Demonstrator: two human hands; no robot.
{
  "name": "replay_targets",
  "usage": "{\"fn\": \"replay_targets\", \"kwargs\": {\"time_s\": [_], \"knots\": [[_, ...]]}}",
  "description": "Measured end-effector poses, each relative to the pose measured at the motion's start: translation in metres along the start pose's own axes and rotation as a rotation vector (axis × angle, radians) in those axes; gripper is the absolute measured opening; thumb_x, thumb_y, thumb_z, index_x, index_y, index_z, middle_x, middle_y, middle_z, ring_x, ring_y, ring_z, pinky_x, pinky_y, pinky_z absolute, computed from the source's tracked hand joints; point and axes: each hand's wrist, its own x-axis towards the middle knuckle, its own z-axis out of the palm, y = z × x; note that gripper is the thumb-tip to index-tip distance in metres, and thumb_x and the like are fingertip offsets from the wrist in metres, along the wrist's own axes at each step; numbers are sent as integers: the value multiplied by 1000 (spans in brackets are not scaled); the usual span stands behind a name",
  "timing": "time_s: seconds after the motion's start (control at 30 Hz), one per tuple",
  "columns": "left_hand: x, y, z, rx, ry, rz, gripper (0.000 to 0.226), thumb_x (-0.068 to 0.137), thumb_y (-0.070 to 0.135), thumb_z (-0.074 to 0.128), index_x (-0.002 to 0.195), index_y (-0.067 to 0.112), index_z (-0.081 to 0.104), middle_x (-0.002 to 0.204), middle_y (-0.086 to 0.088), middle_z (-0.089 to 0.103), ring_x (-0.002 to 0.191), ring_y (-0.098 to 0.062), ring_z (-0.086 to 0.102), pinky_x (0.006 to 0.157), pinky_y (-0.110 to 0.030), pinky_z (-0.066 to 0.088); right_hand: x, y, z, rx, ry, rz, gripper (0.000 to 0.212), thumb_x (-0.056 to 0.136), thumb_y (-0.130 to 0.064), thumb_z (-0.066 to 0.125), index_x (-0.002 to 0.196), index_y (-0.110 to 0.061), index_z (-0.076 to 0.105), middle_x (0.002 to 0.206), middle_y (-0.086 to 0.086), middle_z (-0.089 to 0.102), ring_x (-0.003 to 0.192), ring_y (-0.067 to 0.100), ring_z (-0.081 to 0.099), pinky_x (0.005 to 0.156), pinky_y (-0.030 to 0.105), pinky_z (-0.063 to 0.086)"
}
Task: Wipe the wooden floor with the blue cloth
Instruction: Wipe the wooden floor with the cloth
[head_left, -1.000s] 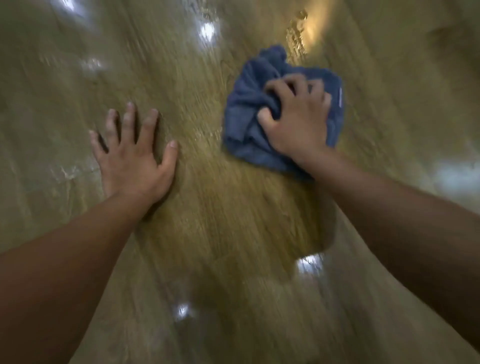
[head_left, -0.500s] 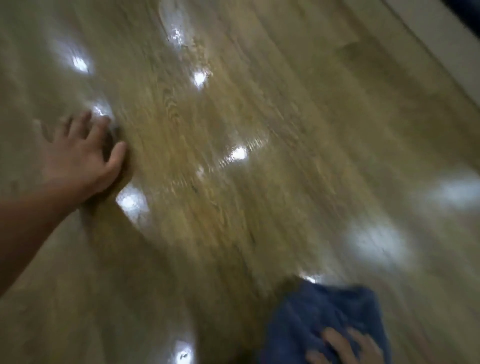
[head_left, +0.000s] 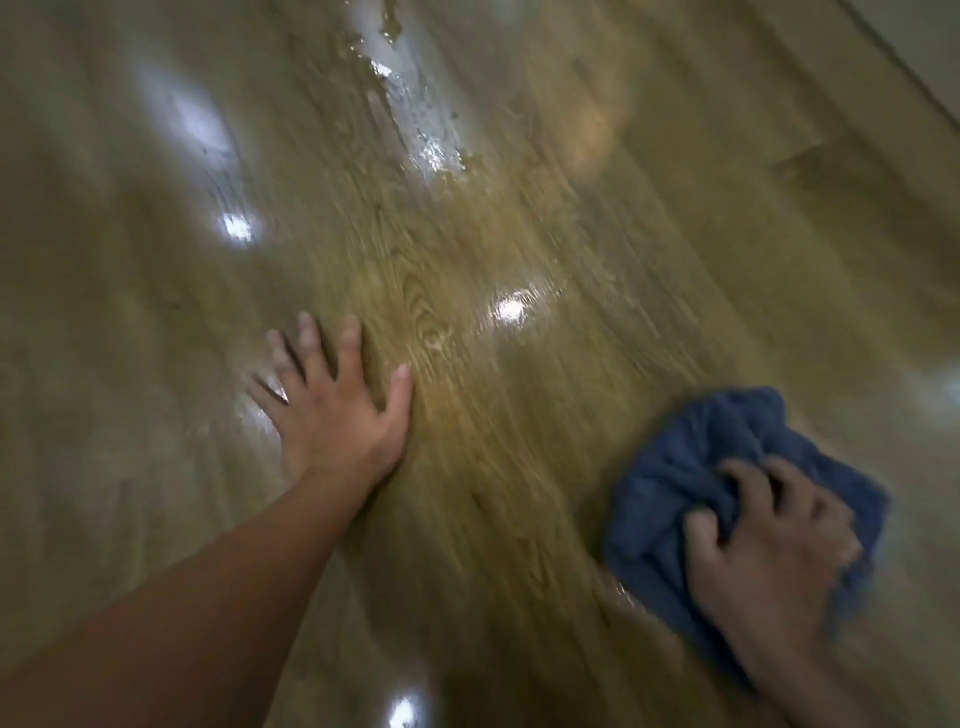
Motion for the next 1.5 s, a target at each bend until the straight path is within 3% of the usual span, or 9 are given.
{"fn": "replay_targets", "kwargs": {"time_s": [0.2,0.37,0.6,0.77,0.87,1.0,1.23,1.4,1.5], "knots": [[4,2,-2,67,-36,-3,80,89,72,16,156,30,22,166,-13,8,152,-39,-3,117,-68,0,137,-150,25,66,7,-283,49,81,-48,39,120,-24,56,134,11,50,120,42,41,97,55,32],[5,1,1,28,27,29,77,88,68,32,152,26,35,163,-16,21,151,-44,9,114,-73,8,225,-247,45,59,36,-437,42,83,-50,40,116,-27,53,132,9,50,121,41,41,100,54,31],[6,0,3,26,55,45,76,87,68,38,151,26,34,163,-17,21,150,-45,8,114,-73,3,296,-328,63,77,98,-355,56,85,-53,30,129,-21,45,141,18,45,133,47,35,106,62,25],[6,1,-2,26,-10,16,77,89,69,30,154,28,28,165,-15,14,151,-44,3,113,-73,6,269,-303,44,77,-28,-523,58,86,-54,31,134,-22,41,146,21,39,135,52,32,108,63,25],[8,1,-4,23,-24,14,78,89,69,30,154,27,27,165,-16,12,151,-45,2,113,-73,4,174,-212,31,105,-70,-642,50,84,-50,43,123,-20,52,132,20,47,115,48,44,94,58,39],[9,0,-7,1,-40,19,79,88,68,34,154,25,30,165,-17,14,151,-45,3,113,-74,5,61,-111,21,79,-51,-682,48,79,-46,52,103,-9,69,117,22,57,101,48,53,82,57,41],[10,-1,-8,-4,-78,40,78,87,65,38,153,22,34,164,-19,16,150,-47,6,112,-75,5,64,-119,21,113,-61,-676,39,77,-47,52,106,-21,55,115,17,55,100,44,50,81,55,41],[6,-2,-8,-22,-75,52,78,87,65,39,151,21,39,162,-20,21,150,-48,9,112,-75,7,72,-125,24,136,-95,-592,41,70,-50,53,104,-26,56,115,12,55,101,42,51,83,54,40],[10,-1,-7,-27,-41,59,76,85,63,43,148,20,44,160,-22,26,148,-50,13,111,-76,9,131,-165,30,111,-92,-592,45,72,-50,51,106,-22,61,115,12,57,101,42,50,84,52,39]]}}
